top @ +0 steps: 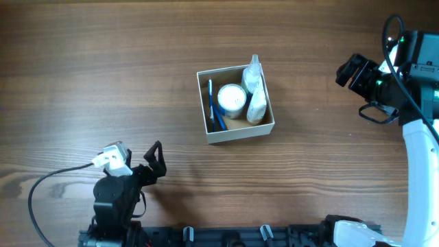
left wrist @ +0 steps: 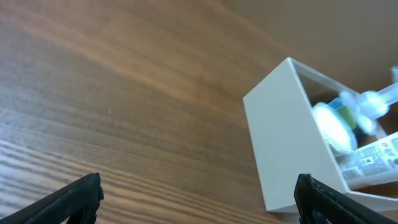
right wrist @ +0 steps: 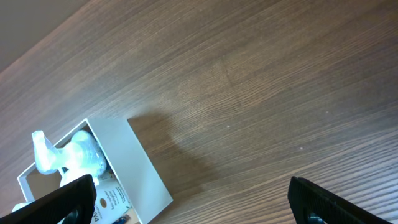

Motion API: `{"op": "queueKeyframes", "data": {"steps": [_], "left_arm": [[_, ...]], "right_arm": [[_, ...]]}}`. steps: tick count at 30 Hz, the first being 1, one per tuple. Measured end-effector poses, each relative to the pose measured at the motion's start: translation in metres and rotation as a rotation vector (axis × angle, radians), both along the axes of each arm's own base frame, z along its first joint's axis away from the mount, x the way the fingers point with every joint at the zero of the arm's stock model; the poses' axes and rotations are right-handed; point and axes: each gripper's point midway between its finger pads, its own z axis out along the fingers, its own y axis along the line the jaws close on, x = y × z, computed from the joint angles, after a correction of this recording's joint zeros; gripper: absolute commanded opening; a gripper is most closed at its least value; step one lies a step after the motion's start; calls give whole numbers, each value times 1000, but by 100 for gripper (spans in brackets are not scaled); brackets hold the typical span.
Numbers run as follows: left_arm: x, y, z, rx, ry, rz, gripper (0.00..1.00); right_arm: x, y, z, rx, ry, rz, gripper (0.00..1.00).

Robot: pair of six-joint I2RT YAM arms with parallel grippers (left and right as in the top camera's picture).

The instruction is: Pack container

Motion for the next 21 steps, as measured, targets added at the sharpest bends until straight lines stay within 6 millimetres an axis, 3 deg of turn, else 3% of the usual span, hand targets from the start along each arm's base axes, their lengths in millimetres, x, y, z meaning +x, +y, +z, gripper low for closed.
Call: {"op": "queueKeyframes", "data": {"steps": [4,16,19,21], "left_arm": [[1,1,15,-6,-71,5,100],[0,1,15,-6,-74,5,100],[0,1,15,-6,-73,5,100],[0,1,15,-6,-75,5,100]], "right_arm": [[0,0,0,0,-1,0,100],[-1,0,2,-1,-8,0,100],[-22,3,35,-16,-123,0,100],[-60,5,73,-51,-284,-10,100]]}}
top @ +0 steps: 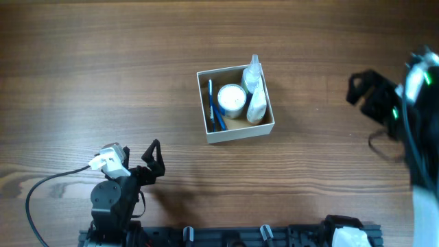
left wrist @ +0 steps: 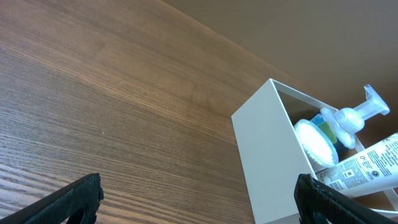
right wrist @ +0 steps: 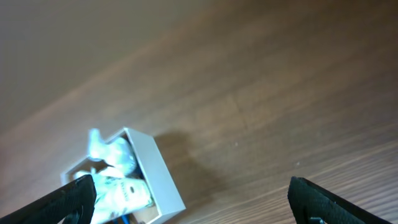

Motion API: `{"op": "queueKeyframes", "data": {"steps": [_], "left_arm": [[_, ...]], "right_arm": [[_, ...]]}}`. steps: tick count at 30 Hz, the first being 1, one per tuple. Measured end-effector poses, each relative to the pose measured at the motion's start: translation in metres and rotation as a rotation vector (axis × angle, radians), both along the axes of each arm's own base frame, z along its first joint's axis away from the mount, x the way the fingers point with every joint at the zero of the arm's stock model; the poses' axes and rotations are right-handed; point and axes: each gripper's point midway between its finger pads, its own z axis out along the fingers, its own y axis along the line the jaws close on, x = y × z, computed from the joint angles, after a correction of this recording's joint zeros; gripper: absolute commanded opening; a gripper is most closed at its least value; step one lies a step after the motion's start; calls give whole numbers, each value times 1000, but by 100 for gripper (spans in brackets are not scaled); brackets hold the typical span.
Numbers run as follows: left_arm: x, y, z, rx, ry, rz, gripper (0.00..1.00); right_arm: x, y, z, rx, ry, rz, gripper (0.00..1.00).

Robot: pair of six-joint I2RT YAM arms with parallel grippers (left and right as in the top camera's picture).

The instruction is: Pack container

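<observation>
A white open box point(top: 236, 130) stands mid-table. It holds a clear pump bottle point(top: 254, 74), a white tube point(top: 258, 104), a round white jar point(top: 232, 98) and a blue item point(top: 211, 103) along its left wall. The box point(left wrist: 267, 155) fills the right of the left wrist view and the box point(right wrist: 158, 180) sits low left in the right wrist view. My left gripper point(top: 155, 160) rests near the front left edge, open and empty. My right gripper point(top: 363, 92), blurred, is at the far right, open and empty.
Bare wooden table point(top: 103, 68) lies all around the box. The left arm's white cable plug point(top: 110, 159) and black cable point(top: 48, 182) lie at the front left. A black rail point(top: 226, 237) runs along the front edge.
My right arm has drawn back toward the right edge and higher; the box looks smaller in its wrist view. My left arm has shifted slightly back and tilted up. The box's contents are unchanged.
</observation>
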Motion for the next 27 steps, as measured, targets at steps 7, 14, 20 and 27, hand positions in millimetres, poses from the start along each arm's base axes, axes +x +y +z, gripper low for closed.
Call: {"op": "queueKeyframes", "data": {"steps": [7,14,20,27], "left_arm": [[0,0,0,0,0,0,100],[0,0,-1,0,2,0,100],[0,0,-1,0,2,0,100],[0,0,-1,0,2,0,100]], "right_arm": [[-20,23,4,-264,-283,287,100],[-57,38,-101,-352,-408,368,100],[-62,51,-166,-329,-404,429,100],[-56,52,-204,-307,-353,444,100]]}}
